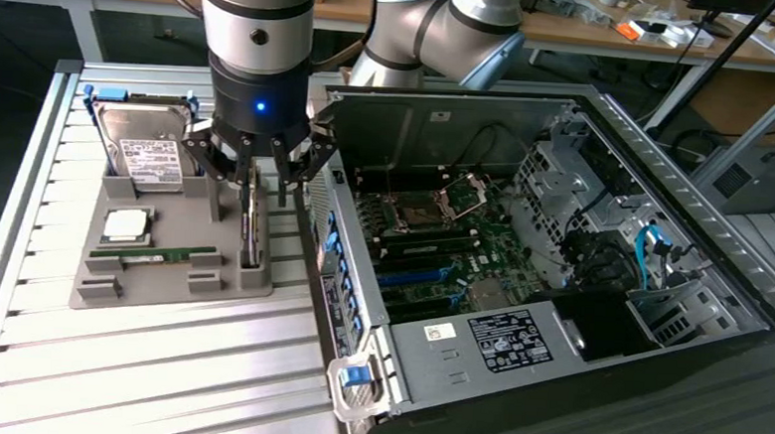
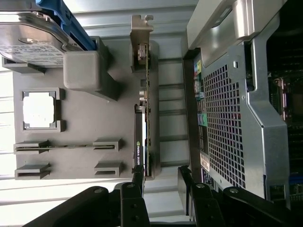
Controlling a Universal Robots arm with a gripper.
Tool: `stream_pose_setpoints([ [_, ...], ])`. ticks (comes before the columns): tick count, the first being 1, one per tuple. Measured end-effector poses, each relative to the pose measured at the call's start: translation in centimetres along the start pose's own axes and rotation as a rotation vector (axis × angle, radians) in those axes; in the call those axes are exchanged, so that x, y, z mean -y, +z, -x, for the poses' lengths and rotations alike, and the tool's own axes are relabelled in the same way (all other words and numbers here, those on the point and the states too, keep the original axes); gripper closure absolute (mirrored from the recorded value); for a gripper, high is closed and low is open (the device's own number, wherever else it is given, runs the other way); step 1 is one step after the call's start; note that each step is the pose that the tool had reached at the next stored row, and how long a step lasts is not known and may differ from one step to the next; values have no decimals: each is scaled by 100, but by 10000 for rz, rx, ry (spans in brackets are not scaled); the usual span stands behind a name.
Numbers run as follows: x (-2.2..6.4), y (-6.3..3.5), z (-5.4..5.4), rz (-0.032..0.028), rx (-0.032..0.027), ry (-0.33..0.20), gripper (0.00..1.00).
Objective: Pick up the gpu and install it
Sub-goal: 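Pick up the gpu and move the gpu toward the slot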
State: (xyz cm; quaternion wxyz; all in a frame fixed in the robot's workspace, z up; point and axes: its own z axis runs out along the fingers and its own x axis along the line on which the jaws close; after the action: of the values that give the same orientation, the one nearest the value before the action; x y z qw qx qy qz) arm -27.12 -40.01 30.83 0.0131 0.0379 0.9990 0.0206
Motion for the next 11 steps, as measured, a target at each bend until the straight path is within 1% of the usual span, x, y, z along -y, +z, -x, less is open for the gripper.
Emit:
stream_pose_setpoints([
  [11, 1, 30, -1, 0, 0, -1, 58],
])
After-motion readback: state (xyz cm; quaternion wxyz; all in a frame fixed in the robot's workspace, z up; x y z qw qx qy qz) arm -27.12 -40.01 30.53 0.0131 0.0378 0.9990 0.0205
